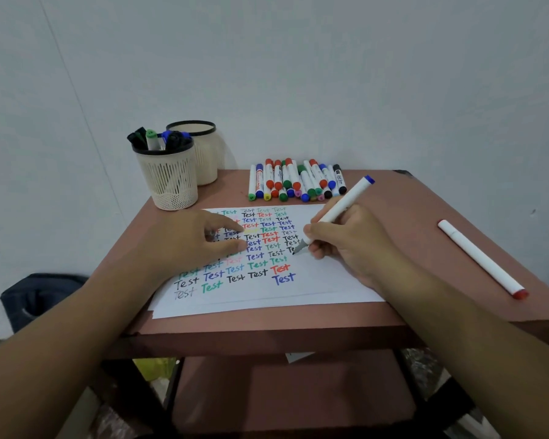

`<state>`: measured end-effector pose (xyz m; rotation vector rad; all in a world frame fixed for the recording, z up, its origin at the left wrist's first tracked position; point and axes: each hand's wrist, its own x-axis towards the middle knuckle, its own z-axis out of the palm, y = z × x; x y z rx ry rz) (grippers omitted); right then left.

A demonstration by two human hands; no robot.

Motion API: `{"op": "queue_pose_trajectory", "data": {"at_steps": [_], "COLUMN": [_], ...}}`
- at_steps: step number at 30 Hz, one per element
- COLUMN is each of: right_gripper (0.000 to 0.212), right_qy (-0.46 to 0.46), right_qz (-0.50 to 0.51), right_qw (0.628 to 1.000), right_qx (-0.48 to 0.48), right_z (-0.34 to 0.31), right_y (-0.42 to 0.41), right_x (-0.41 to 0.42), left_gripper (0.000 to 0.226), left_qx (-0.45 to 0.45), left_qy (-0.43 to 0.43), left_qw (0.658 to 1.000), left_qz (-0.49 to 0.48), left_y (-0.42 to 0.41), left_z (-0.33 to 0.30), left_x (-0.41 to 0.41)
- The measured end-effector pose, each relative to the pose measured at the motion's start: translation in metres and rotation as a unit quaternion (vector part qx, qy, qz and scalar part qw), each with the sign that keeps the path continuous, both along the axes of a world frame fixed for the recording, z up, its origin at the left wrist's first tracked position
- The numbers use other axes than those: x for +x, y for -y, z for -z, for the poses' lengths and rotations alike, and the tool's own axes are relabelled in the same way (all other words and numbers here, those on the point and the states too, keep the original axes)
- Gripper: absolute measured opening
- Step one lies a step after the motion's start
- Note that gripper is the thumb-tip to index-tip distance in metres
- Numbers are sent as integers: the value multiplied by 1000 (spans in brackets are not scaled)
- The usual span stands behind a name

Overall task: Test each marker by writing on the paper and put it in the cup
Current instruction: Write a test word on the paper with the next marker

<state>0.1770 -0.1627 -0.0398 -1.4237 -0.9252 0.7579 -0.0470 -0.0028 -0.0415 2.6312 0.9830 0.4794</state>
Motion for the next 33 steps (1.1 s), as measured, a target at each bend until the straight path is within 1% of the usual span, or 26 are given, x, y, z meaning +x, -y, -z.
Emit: {"op": "queue_pose_trajectory", "data": {"at_steps": [3, 6, 8, 20, 25, 29, 33], "right_gripper": [16, 20, 22, 15, 14, 15, 13], "right_qy": [10, 15, 18, 15, 16, 39, 42], "right_qz": [-4, -14, -20, -1, -5, 0, 15], "right_qw": [1000, 1000, 1000, 1000, 1000, 999, 999], "right_qx": [-6, -7, -7, -1, -7, -15, -10], "right_z": [1, 0, -1, 2, 2, 0, 1], "right_y": [-1, 0, 1, -1, -1, 0, 0], "right_x": [0, 0, 0, 1, 1, -1, 1], "left_gripper": [45, 50, 48, 47, 43, 51, 54], "left_qx": [-2, -5, -9, -16, -21, -22, -18], "left_qy": [0, 3, 7, 8, 11, 14, 11], "left_qw": [1000, 1000, 1000, 1000, 1000, 1000, 1000], "left_qz": [0, 3, 4, 6, 4, 9, 9], "left_y": [0, -1, -1, 0, -1, -3, -4], "left_z": [0, 1, 1, 2, 2, 3, 3], "left_x": [0, 0, 0, 0, 1, 0, -1]}}
